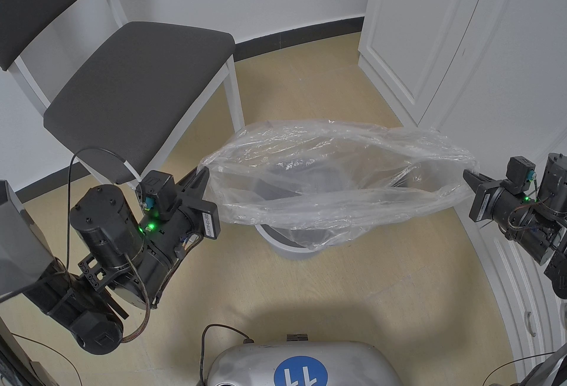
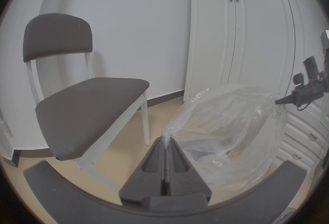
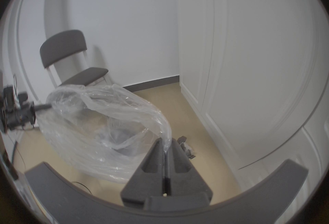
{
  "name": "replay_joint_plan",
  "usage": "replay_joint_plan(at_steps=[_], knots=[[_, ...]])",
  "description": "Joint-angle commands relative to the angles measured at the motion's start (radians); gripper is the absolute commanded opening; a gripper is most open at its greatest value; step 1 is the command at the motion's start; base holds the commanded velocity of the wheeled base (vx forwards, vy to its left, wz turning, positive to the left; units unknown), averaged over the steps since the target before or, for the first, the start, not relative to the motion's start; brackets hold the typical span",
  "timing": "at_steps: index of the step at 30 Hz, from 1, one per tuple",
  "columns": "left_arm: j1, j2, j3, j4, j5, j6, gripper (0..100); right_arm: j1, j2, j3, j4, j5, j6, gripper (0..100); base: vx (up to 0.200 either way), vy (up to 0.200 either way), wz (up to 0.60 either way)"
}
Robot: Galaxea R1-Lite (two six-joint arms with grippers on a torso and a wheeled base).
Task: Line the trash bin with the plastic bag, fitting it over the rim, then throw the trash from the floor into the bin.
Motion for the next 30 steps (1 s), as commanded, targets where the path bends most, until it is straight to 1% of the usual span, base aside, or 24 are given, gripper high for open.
replay_joint_plan(at_steps=[1, 2, 3, 4, 5, 6, 7, 10, 17, 23, 25, 30], knots=[[0.051, -0.051, 0.027, 0.026, -0.110, -0.049, 0, 0.000, 0.015, -0.067, 0.081, 0.020, 0.071, 0, 0.000, 0.000, 0.00], [0.081, -0.077, 0.044, 0.066, -0.231, -0.093, 0, 0.000, 0.004, -0.083, 0.135, 0.053, 0.097, 0, 0.000, 0.000, 0.00], [0.088, -0.083, 0.046, 0.077, -0.256, -0.104, 0, 0.000, -0.001, -0.087, 0.144, 0.059, 0.103, 0, 0.000, 0.000, 0.00], [0.112, -0.117, 0.043, 0.129, -0.362, -0.165, 0, 0.000, -0.018, -0.103, 0.184, 0.097, 0.141, 0, 0.000, 0.000, 0.00], [0.124, -0.139, 0.038, 0.167, -0.404, -0.213, 0, 0.000, -0.024, -0.110, 0.205, 0.119, 0.166, 0, 0.000, 0.000, 0.00], [0.135, -0.157, 0.030, 0.198, -0.423, -0.253, 0, -0.001, -0.027, -0.113, 0.216, 0.134, 0.184, 0, 0.000, 0.000, 0.00], [0.144, -0.169, 0.021, 0.224, -0.437, -0.280, 0, -0.003, -0.030, -0.113, 0.222, 0.146, 0.193, 0, 0.000, 0.000, 0.00], [0.151, -0.168, 0.014, 0.233, -0.440, -0.292, 0, -0.003, -0.025, -0.109, 0.223, 0.166, 0.196, 0, 0.000, 0.000, 0.00], [0.152, -0.148, 0.014, 0.230, -0.440, -0.291, 0, 0.000, -0.013, -0.104, 0.223, 0.169, 0.193, 0, 0.000, 0.000, 0.00], [0.178, -0.148, 0.020, 0.238, -0.438, -0.283, 0, -0.004, -0.010, -0.090, 0.223, 0.166, 0.186, 0, 0.000, 0.000, 0.00], [0.215, -0.148, 0.029, 0.242, -0.469, -0.240, 0, -0.017, -0.011, -0.081, 0.225, 0.177, 0.156, 0, 0.000, 0.000, 0.00], [0.261, -0.146, 0.037, 0.245, -0.516, -0.234, 0, -0.034, -0.008, -0.073, 0.225, 0.181, 0.143, 0, 0.000, 0.000, 0.00]])
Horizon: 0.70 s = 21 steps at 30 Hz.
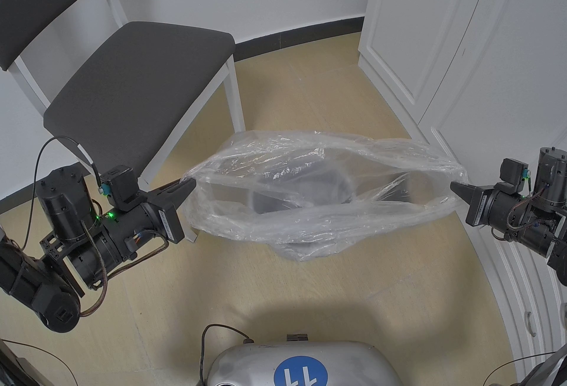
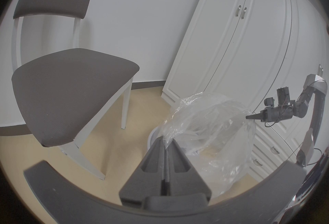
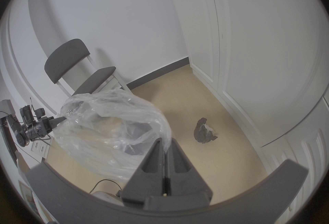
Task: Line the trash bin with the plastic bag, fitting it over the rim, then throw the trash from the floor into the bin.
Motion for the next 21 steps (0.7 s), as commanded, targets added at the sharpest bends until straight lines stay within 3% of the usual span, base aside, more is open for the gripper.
replay_joint_plan(at_steps=[1, 21], knots=[[0.044, 0.000, 0.008, 0.002, -0.021, 0.007, 0, -0.016, 0.003, 0.009, -0.001, 0.004, -0.009, 0, 0.000, 0.000, 0.00], [0.107, 0.030, 0.006, 0.003, -0.029, 0.037, 0, -0.079, 0.015, 0.012, 0.001, 0.002, -0.073, 0, 0.000, 0.000, 0.00]])
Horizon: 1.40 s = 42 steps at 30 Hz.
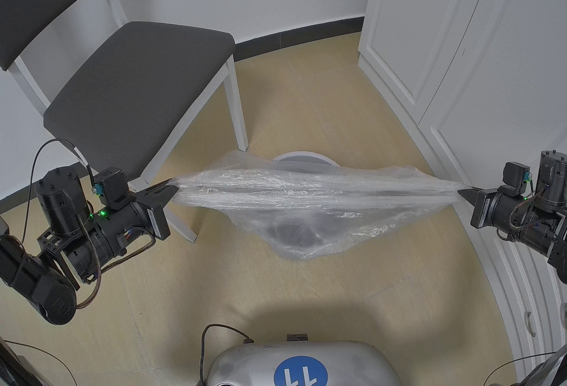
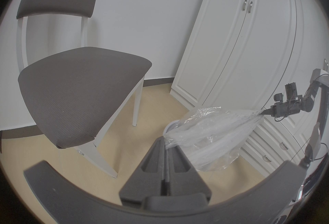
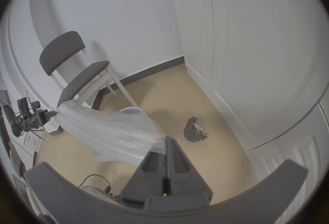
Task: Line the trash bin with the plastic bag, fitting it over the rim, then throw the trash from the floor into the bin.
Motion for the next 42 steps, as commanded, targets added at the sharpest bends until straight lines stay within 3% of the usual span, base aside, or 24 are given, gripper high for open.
replay_joint_plan(at_steps=[1, 10, 18, 23, 28, 32, 42], knots=[[0.008, 0.004, -0.003, -0.001, 0.001, 0.000, 0, -0.012, 0.002, 0.000, 0.000, -0.001, -0.010, 0, 0.000, 0.000, 0.00], [0.015, 0.013, 0.005, -0.017, 0.001, 0.023, 0, -0.023, -0.012, 0.011, -0.008, 0.009, -0.039, 0, 0.000, 0.000, 0.00], [-0.072, 0.065, -0.003, -0.085, -0.002, 0.055, 0, -0.003, -0.066, 0.043, -0.017, 0.132, -0.129, 0, 0.000, 0.000, 0.00], [-0.192, 0.125, 0.012, -0.268, -0.039, 0.058, 0, 0.117, -0.112, 0.089, -0.018, 0.203, -0.158, 0, 0.000, 0.000, 0.00], [-0.262, 0.144, -0.027, -0.263, -0.059, 0.070, 0, 0.180, -0.113, 0.097, -0.021, 0.204, -0.192, 0, 0.000, 0.000, 0.00], [-0.301, 0.168, -0.057, -0.263, -0.056, 0.069, 0, 0.224, -0.095, 0.100, -0.066, 0.204, -0.177, 0, 0.000, 0.000, 0.00], [-0.380, 0.174, -0.084, -0.263, -0.047, 0.026, 0, 0.336, 0.095, 0.123, -0.374, 0.181, -0.014, 0, 0.000, 0.000, 0.00]])
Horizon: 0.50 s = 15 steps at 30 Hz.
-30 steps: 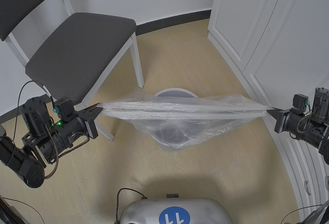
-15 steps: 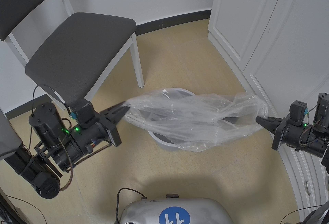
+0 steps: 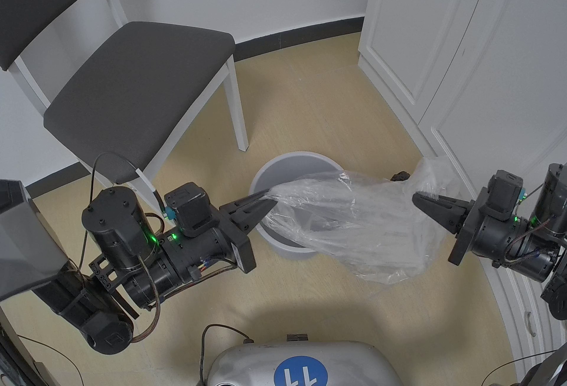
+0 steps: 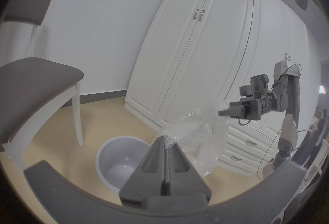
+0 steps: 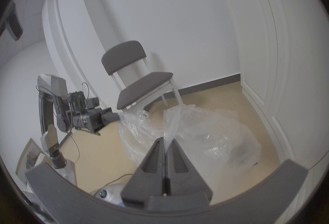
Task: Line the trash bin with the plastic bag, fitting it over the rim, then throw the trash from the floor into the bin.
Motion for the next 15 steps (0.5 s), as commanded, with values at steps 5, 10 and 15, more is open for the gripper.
replay_joint_plan(at_steps=[5, 10, 15], knots=[[-0.072, 0.009, -0.038, 0.000, 0.031, -0.070, 0, 0.110, 0.301, 0.010, -0.320, -0.124, 0.108, 0, 0.000, 0.000, 0.00], [-0.058, 0.005, -0.037, 0.001, 0.075, -0.060, 0, 0.112, 0.385, 0.027, -0.460, -0.158, 0.104, 0, 0.000, 0.000, 0.00], [0.069, 0.002, -0.023, 0.003, 0.134, 0.019, 0, 0.067, 0.295, 0.027, -0.441, -0.164, 0.099, 0, 0.000, 0.000, 0.00]])
